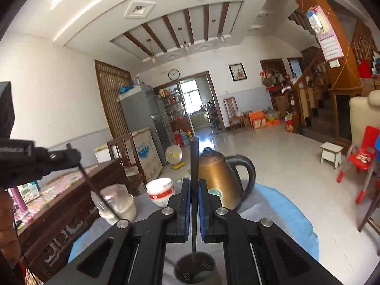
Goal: Organize utensils
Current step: 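Carry the held chopsticks with both tools up over the gray cup, then open the left tool over the cup while the right tool releases its chopstick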
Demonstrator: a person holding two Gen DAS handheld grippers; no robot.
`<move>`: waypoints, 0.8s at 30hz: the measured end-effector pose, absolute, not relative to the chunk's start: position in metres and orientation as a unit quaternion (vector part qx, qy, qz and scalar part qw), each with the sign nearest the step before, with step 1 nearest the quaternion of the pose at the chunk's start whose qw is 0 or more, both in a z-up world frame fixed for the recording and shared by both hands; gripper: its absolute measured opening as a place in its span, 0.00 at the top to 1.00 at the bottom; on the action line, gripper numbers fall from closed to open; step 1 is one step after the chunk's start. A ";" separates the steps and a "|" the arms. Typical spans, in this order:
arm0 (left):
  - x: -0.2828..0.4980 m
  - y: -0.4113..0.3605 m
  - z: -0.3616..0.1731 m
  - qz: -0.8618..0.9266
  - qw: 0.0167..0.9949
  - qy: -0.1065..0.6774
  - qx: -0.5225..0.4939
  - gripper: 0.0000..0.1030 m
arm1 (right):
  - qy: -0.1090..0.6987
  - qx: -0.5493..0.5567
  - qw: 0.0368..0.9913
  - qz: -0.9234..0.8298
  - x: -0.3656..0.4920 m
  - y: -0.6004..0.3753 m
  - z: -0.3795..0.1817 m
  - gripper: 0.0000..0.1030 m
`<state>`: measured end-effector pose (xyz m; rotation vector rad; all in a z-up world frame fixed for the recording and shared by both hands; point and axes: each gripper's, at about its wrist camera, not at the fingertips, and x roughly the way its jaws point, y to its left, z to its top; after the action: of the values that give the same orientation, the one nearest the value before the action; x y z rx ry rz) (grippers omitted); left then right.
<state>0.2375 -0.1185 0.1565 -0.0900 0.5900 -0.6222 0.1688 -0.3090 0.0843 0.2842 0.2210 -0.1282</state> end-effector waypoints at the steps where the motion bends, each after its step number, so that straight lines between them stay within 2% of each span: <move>1: 0.243 -0.125 0.149 -0.299 0.908 0.290 -0.041 0.94 | 0.120 0.145 0.980 -0.065 0.173 -0.311 0.079 0.94; 10: 0.266 -0.147 0.086 -0.282 0.890 0.358 -0.013 0.94 | 0.203 0.173 0.962 -0.057 0.182 -0.329 0.036 0.92; 12: 0.267 -0.142 0.079 -0.276 0.887 0.369 -0.011 0.90 | 0.211 0.192 0.957 -0.053 0.182 -0.334 0.028 0.90; 14: 0.264 -0.135 0.078 -0.276 0.888 0.369 -0.012 0.77 | 0.221 0.220 0.949 -0.042 0.183 -0.339 0.024 0.89; 16: 0.259 -0.123 0.079 -0.270 0.891 0.365 -0.015 0.48 | 0.217 0.236 0.946 -0.038 0.177 -0.341 0.025 0.86; 19: 0.250 -0.097 0.079 -0.257 0.900 0.351 -0.024 0.45 | 0.196 0.246 0.948 -0.041 0.162 -0.339 0.025 0.65; 20: 0.248 -0.087 0.078 -0.250 0.902 0.352 -0.027 0.44 | 0.185 0.251 0.949 -0.044 0.155 -0.340 0.025 0.44; 21: 0.247 -0.076 0.074 -0.241 0.903 0.355 -0.033 0.44 | 0.167 0.256 0.951 -0.049 0.146 -0.340 0.025 0.31; 24: 0.244 -0.041 0.060 -0.212 0.903 0.370 -0.049 0.44 | 0.115 0.245 0.960 -0.070 0.115 -0.333 0.035 0.31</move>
<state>0.2443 -0.0415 0.0599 -0.1004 0.7651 -0.4384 0.1147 -0.3327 0.0349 0.4963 0.2330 -0.1409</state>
